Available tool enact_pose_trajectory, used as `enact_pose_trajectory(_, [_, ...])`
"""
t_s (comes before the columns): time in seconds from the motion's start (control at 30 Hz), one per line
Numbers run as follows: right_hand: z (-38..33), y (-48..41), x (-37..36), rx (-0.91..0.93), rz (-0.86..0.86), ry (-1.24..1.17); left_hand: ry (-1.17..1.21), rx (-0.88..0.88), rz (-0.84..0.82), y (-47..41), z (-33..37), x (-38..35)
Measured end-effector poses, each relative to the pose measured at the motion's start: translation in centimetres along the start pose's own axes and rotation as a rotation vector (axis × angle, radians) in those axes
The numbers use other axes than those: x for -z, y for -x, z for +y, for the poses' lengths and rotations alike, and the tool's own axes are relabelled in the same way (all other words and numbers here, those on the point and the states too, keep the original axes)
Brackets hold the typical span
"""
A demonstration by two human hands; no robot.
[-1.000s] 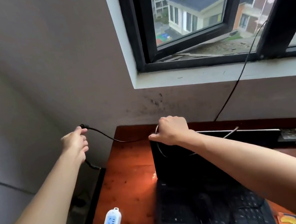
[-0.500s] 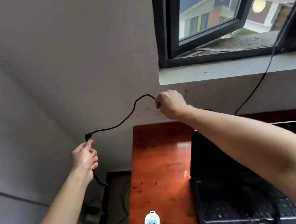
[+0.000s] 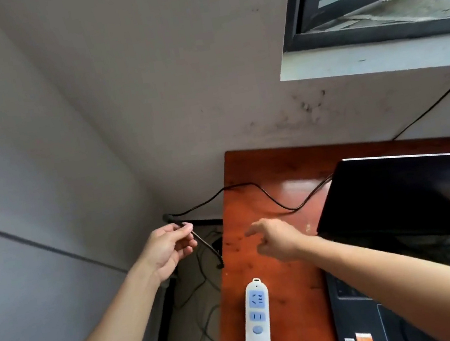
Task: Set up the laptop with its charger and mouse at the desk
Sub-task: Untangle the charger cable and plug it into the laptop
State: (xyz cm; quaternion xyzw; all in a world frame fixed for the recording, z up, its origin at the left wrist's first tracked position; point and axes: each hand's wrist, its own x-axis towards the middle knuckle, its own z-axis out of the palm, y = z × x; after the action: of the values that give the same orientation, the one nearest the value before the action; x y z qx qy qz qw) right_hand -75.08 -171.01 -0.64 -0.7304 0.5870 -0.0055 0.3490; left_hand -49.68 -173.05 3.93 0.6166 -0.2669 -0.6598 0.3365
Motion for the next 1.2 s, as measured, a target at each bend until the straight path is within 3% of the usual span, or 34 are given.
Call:
enact_pose_trajectory(0.13, [-1.4,2.4,-3.5,0.032,-0.162,-0.344,0.162,0.093,-0.076,0.6,-1.0,-2.0])
enact_pose_trajectory(0.27, [-0.8,3.7,-4.6,-0.031,-0.074,-0.437,0.241,0.174,-0.140,1.2,-2.7,-3.6])
enact_pose_trajectory(0.37, [2.0,5.6,-4.0,-0.094,0.055,-0.446,0.221,0.249,-0.098,1.4,-4.5,-4.9])
enact_pose_trajectory(0.47, [5.6,7.6,-2.9,-0.154,0.182,-0.437,-0.135,0.170,0.044,1.0,-7.0,-6.5])
enact_pose_trajectory(0.57, [9.3,9.5,-2.0,-0.202,0.106,-0.288,-0.795,-0.234,0.247,0.8,-9.3,-8.7])
enact_pose_trajectory(0.63, [10.7,10.2,-1.8,-0.231,0.050,-0.232,-1.067,-0.529,0.157,0.9,-10.1,-10.8])
enact_pose_trajectory(0.67, [11.2,10.4,-1.7,-0.241,0.039,-0.211,-1.129,-0.589,0.050,0.8,-10.4,-12.1])
enact_pose_trajectory(0.77, [12.2,10.7,-1.5,-0.245,0.050,-0.206,-1.215,-0.464,-0.272,0.2,-11.5,-15.9])
enact_pose_trajectory(0.83, [13.2,10.9,-1.5,-0.263,0.071,-0.225,-1.236,-0.366,-0.361,0.1,-12.5,-17.5])
enact_pose_trajectory(0.93, [14.3,10.7,-2.0,-0.304,0.141,-0.279,-1.306,-0.442,-0.383,-0.4,-13.4,-19.1])
enact_pose_trajectory(1.03, [15.2,10.4,-2.8,-0.335,0.224,-0.317,-1.189,-0.476,-0.333,-1.7,-13.5,-20.4])
enact_pose_trajectory(1.2, [17.0,11.4,-3.9,-0.292,0.403,0.082,-1.141,-0.385,-0.161,-4.4,-13.7,-18.4])
